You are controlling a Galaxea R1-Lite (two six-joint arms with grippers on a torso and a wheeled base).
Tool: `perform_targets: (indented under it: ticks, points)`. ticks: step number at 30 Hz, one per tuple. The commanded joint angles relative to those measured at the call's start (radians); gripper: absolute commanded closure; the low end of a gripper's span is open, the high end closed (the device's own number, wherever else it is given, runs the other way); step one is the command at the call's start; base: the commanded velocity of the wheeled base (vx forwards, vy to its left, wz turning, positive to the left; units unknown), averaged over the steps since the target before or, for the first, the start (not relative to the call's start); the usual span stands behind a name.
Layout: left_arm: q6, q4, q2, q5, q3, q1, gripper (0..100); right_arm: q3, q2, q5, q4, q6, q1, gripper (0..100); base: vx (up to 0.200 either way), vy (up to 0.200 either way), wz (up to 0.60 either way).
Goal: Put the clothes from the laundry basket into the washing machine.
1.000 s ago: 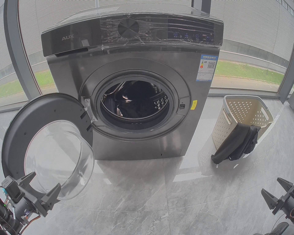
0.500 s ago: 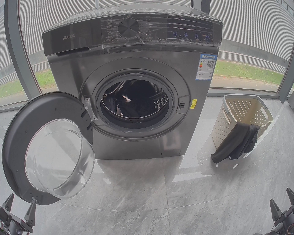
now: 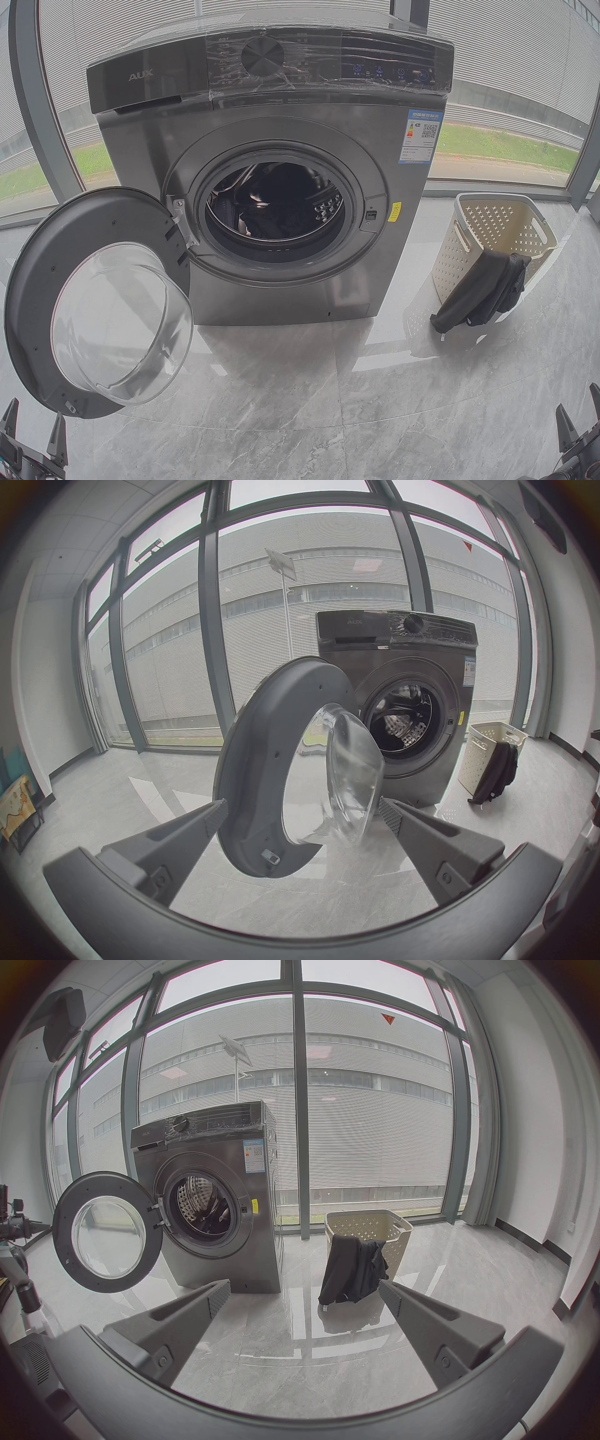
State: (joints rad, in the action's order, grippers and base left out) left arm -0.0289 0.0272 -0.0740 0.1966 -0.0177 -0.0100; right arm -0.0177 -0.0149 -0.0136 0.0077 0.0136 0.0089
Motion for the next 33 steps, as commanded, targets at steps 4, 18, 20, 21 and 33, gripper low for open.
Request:
perform_targets:
  ticks: [4, 18, 20, 21, 33]
  points:
    - [0.026, -0.003, 0.057, -0.146, 0.007, 0.001, 0, 0.015, 0.003, 0.0, 0.0, 0.0, 0.0, 0, 0.0, 0.0, 0.0]
    - [0.057, -0.026, 0.073, -0.157, 0.018, 0.008, 0, 0.015, 0.003, 0.0, 0.0, 0.0, 0.0, 0, 0.0, -0.171, 0.0]
    - [0.055, -0.024, 0.073, -0.157, 0.018, 0.008, 0, 0.015, 0.003, 0.0, 0.0, -0.001, -0.001, 0, 0.0, -0.2, 0.0]
    - [0.057, -0.024, 0.073, -0.157, 0.018, 0.008, 0, 0.015, 0.003, 0.0, 0.0, 0.0, 0.0, 0, 0.0, -0.2, 0.0]
    - [0.057, -0.024, 0.073, -0.157, 0.018, 0.008, 0, 0.015, 0.003, 0.0, 0.0, -0.001, -0.001, 0, 0.1, 0.0, 0.0]
